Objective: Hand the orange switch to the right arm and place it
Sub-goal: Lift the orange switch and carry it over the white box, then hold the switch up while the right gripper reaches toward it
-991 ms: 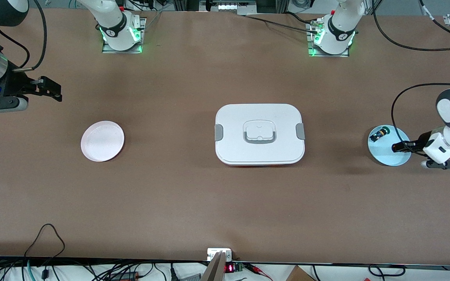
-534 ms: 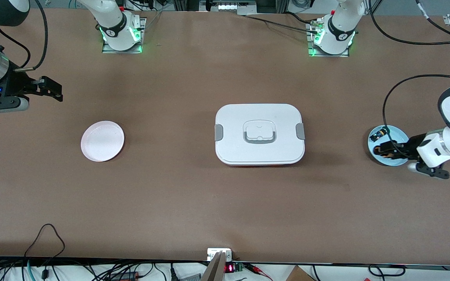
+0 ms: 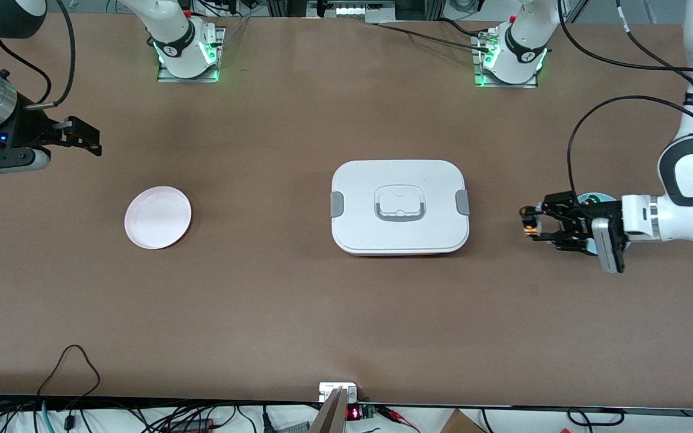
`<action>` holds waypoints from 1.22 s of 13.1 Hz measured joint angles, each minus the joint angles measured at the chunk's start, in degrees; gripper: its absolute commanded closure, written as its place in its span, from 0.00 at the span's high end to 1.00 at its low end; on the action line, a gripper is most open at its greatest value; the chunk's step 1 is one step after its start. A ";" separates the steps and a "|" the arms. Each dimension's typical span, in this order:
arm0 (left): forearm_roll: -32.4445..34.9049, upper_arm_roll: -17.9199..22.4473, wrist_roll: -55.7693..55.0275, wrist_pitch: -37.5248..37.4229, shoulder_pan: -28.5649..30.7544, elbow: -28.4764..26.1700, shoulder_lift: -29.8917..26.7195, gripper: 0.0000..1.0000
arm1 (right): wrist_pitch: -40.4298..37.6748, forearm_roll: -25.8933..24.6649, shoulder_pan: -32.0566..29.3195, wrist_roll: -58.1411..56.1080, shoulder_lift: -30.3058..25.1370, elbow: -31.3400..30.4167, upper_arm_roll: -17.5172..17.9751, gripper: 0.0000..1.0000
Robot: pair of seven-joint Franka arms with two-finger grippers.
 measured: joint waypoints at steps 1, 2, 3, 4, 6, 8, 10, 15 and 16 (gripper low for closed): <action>-4.37 -0.22 4.82 -1.62 -0.99 -0.01 0.70 0.24 | 0.00 1.21 0.00 0.00 0.02 0.00 0.00 1.00; -8.47 -0.32 9.47 -3.09 -2.31 0.00 1.57 0.24 | -0.01 2.36 0.00 0.00 0.09 0.00 0.00 1.00; -11.76 -0.39 13.96 -4.01 -3.63 0.01 2.31 0.25 | -0.03 4.80 -0.03 0.00 0.26 0.00 -0.01 1.00; -14.91 -0.43 17.86 -4.53 -4.92 0.02 2.86 0.25 | -0.07 8.57 -0.09 0.00 0.57 -0.01 -0.05 1.00; -21.52 -0.50 23.66 -5.05 -7.58 0.09 3.21 0.25 | -0.12 15.01 -0.25 0.00 1.80 -0.01 -0.18 1.00; -29.70 -0.66 29.04 -5.20 -11.17 0.37 3.20 0.25 | -0.94 22.44 -0.77 0.00 3.64 -0.04 -0.35 1.00; -37.03 -0.73 32.83 -4.45 -15.65 0.47 3.19 0.20 | -4.39 32.14 -2.31 0.00 5.89 -0.08 -0.45 1.00; -45.46 -1.02 36.92 6.22 -24.36 1.46 1.87 0.18 | -11.77 53.61 -5.83 -0.22 13.60 -0.15 -0.58 1.00; -46.39 -1.19 37.03 9.48 -26.55 1.51 1.37 0.19 | -11.94 56.08 -5.74 -0.22 14.49 -0.19 -0.53 1.00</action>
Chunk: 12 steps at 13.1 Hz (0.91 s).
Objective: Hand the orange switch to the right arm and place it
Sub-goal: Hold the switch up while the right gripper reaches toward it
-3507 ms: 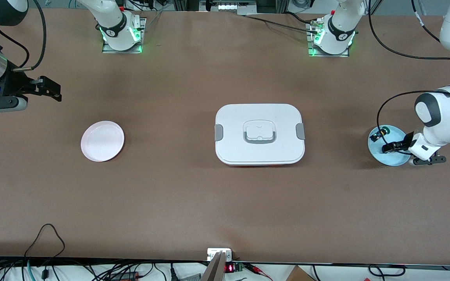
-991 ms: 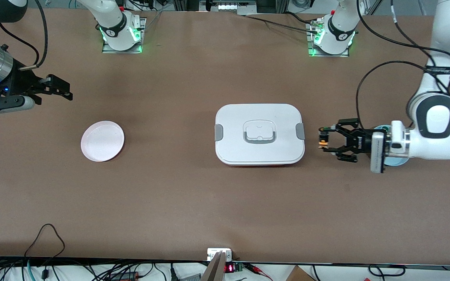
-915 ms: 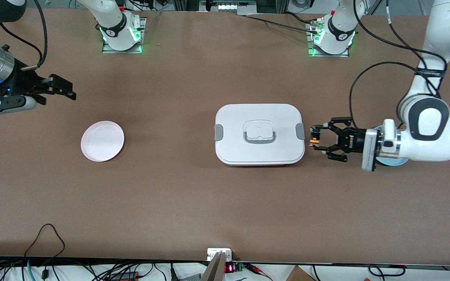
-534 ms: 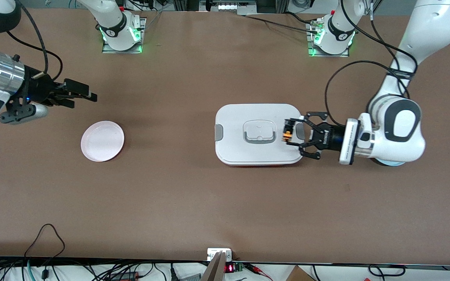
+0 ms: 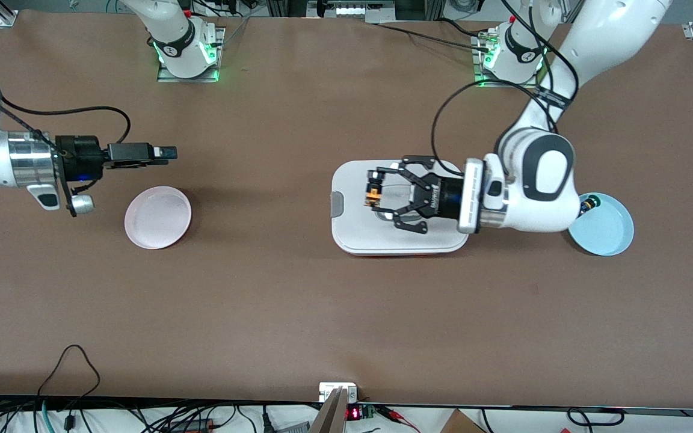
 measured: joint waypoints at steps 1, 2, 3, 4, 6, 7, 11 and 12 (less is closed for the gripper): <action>-0.74 -0.47 0.03 3.18 -1.82 0.00 -0.42 0.19 | -0.12 2.98 0.18 0.25 0.59 -0.21 0.11 1.00; -1.60 -1.39 0.05 5.98 -2.97 0.01 -0.68 0.19 | -0.17 6.87 0.43 1.08 1.03 -0.91 0.26 1.00; -2.22 -2.46 0.19 8.24 -3.46 0.01 -0.84 0.19 | -0.16 10.21 0.66 1.76 1.40 -1.87 0.39 1.00; -2.69 -3.47 0.50 10.03 -3.56 0.01 -0.94 0.19 | -0.02 12.52 0.88 1.97 1.74 -2.83 0.47 1.00; -3.53 -4.46 1.01 11.60 -3.57 -0.03 -0.96 0.19 | 0.73 15.56 1.46 1.99 2.18 -4.85 0.51 1.00; -3.71 -4.47 1.53 11.71 -3.55 -0.09 -0.95 0.19 | 1.38 17.26 1.81 1.98 2.27 -5.81 0.60 1.00; -3.76 -4.42 2.59 11.85 -3.42 -0.43 -0.95 0.19 | 6.96 24.95 5.12 1.51 2.30 -8.00 1.62 1.00; -3.76 -4.41 2.68 11.86 -3.42 -0.48 -0.95 0.19 | 8.54 26.29 6.32 0.89 2.30 -8.13 1.76 1.00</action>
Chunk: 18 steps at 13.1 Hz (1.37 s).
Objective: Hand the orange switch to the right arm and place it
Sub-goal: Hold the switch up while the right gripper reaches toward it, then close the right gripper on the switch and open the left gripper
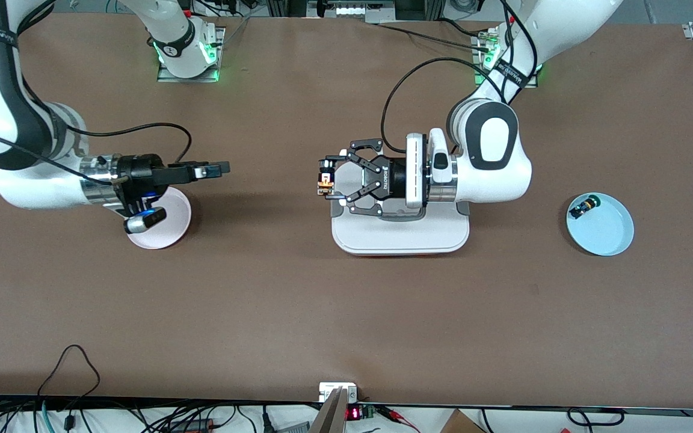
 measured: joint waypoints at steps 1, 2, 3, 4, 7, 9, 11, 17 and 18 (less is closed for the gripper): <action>0.00 0.00 0.08 0.01 0.00 -0.03 0.00 0.19 | 1.51 0.73 1.13 -1.17 0.02 -0.34 0.05 1.00; 0.00 0.00 0.16 0.01 0.00 -0.06 0.00 0.19 | 2.64 1.77 2.08 -3.26 0.12 -1.12 0.07 1.00; 0.00 0.00 0.22 0.01 0.00 -0.06 0.00 0.19 | 3.38 3.60 2.95 -5.82 0.34 -2.36 0.09 1.00; 0.00 0.00 0.28 0.02 0.00 -0.07 0.00 0.19 | 3.69 5.73 3.76 -8.12 0.77 -3.63 0.11 1.00; 0.00 0.00 0.33 0.02 0.00 -0.07 0.00 0.19 | 5.02 9.95 5.92 -10.88 2.67 -5.06 0.18 1.00; 0.00 0.00 0.36 0.02 0.00 -0.07 0.00 0.19 | 7.30 12.84 8.20 -10.98 3.30 -5.09 0.25 1.00; 0.00 0.00 0.38 0.02 0.00 -0.07 0.00 0.19 | 10.47 15.79 10.85 -10.99 3.39 -5.10 1.00 1.00; 0.00 0.00 0.48 0.01 0.01 -0.08 0.00 0.19 | 13.99 21.06 12.93 -11.09 3.27 -4.85 4.26 1.00; 0.00 0.00 0.50 0.02 0.01 -0.08 0.00 0.19 | 14.23 21.10 13.08 -11.09 3.27 -4.82 4.46 1.00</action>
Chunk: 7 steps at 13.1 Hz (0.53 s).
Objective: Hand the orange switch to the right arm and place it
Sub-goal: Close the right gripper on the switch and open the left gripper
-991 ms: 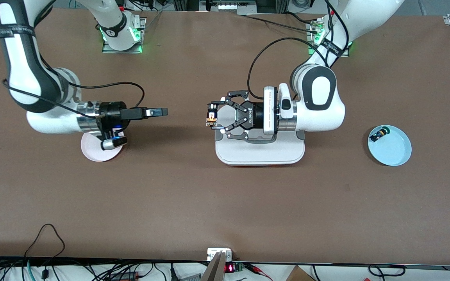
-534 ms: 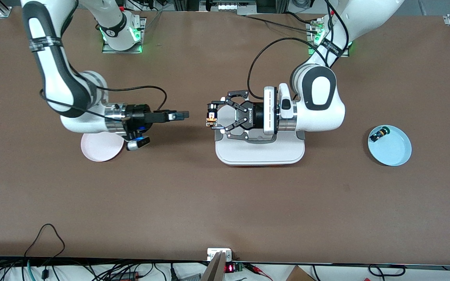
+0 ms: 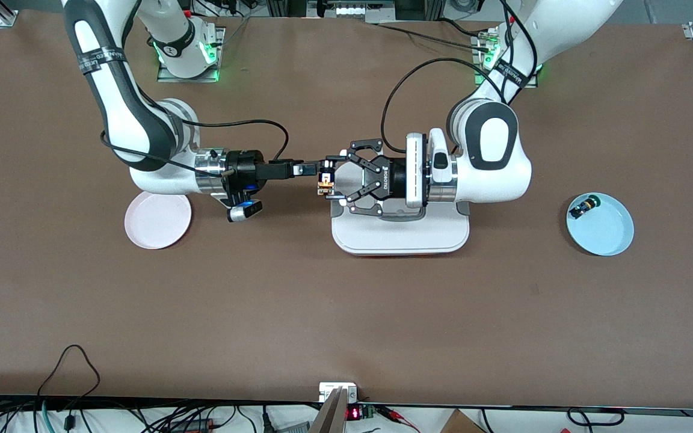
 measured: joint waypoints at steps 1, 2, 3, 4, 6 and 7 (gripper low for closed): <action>0.00 0.00 0.02 0.00 0.00 0.00 0.00 0.19 | 0.40 0.02 0.17 0.00 -0.01 0.11 0.15 1.00; 0.00 0.00 0.05 0.00 0.00 0.00 0.00 0.19 | 1.13 0.06 0.37 0.00 -0.01 0.24 0.37 1.00; 0.00 0.00 0.07 0.00 0.01 0.00 0.00 0.19 | 1.91 0.17 0.52 0.00 0.00 0.36 0.58 1.00; 0.00 0.00 0.09 0.00 0.02 0.00 0.00 0.19 | 2.58 0.25 0.59 0.00 -0.01 0.54 0.78 0.99; 0.00 0.00 0.12 0.00 0.05 0.00 0.00 0.19 | 3.18 0.31 0.63 0.01 0.01 0.94 1.03 0.99; 0.00 0.00 0.13 0.00 0.07 0.00 0.00 0.19 | 3.29 0.32 0.63 0.01 0.04 1.18 1.12 0.98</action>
